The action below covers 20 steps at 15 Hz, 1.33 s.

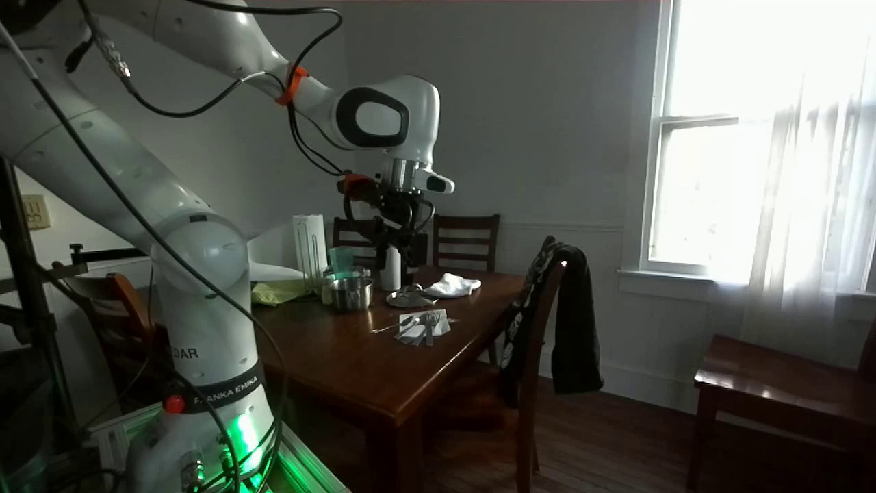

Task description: Pick up the silver lid and put it on the silver pot

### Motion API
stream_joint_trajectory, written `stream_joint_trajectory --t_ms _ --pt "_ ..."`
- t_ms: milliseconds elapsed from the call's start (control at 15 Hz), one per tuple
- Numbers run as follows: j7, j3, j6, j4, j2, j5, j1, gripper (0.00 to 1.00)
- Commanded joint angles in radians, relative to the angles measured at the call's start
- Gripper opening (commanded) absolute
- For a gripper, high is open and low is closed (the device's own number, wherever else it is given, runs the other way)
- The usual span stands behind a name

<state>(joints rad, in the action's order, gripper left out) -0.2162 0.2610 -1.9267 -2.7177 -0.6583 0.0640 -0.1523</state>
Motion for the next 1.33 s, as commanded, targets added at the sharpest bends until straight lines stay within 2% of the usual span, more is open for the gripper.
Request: stream_joint_trajectory --t_ms 0,67,267,467,600,800,933,1267 --pt "-0.006 -0.010 0.001 0.001 0.002 -0.006 -0.011 1.00" --pt "-0.022 -0.010 -0.001 0.002 0.002 -0.034 0.015 1.00" --pt "-0.020 -0.078 0.002 0.009 0.003 -0.194 0.149 1.00" --pt "0.022 -0.180 -0.027 0.038 0.049 -0.374 0.293 1.00" --pt "0.089 -0.247 -0.065 0.097 0.132 -0.469 0.357 1.00" --pt "0.226 -0.341 -0.114 0.196 0.257 -0.520 0.381 1.00" --pt "0.307 -0.392 -0.161 0.263 0.338 -0.504 0.373 1.00" --pt "0.566 -0.482 -0.263 0.437 0.554 -0.357 0.339 1.00"
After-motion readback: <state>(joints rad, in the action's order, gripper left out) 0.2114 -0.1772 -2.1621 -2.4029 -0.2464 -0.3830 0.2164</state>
